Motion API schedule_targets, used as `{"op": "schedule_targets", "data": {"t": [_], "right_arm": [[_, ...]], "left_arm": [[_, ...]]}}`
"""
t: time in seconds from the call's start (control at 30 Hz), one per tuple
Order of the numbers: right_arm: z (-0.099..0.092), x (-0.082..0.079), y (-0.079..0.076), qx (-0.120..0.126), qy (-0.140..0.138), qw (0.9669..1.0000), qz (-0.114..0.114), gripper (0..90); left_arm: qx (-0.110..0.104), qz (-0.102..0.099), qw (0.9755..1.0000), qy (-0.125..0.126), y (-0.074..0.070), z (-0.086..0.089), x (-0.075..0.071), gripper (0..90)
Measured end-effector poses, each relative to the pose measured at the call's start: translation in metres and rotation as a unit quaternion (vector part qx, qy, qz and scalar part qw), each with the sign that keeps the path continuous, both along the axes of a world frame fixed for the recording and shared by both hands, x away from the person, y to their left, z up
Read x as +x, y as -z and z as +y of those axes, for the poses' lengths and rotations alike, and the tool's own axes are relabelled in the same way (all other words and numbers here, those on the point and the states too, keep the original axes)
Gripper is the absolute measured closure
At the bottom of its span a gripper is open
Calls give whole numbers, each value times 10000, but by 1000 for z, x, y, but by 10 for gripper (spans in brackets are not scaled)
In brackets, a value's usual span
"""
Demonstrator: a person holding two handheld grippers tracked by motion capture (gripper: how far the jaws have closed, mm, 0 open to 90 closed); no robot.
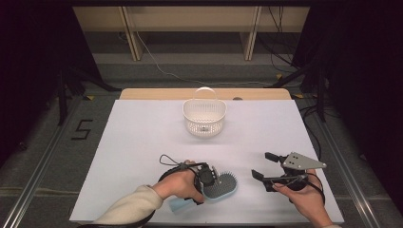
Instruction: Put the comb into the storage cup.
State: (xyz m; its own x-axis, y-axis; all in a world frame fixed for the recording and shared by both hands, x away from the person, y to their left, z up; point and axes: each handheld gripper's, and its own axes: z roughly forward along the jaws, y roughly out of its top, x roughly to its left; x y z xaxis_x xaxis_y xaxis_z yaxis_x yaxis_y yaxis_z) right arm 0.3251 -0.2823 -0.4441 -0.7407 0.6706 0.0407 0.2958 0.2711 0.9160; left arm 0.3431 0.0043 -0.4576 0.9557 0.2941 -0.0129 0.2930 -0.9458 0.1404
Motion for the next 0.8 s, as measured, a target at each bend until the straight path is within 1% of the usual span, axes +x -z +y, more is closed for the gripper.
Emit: {"op": "schedule_targets", "data": {"t": [0.43, 0.67, 0.73, 0.8], "right_arm": [[0, 0, 0, -4, 1, 10000, 8, 178], [0, 0, 0, 15, -2, 10000, 3, 178], [0, 0, 0, 14, 0, 10000, 5, 177], [0, 0, 0, 29, -1, 10000, -8, 178]], "left_arm": [[62, 4, 9999, 92, -1, -2, -1, 583], [84, 1, 10000, 54, -1, -3, -2, 606], [88, 45, 9999, 29, -1, -3, -1, 612], [98, 32, 9999, 2, -1, -3, -1, 619]]}}
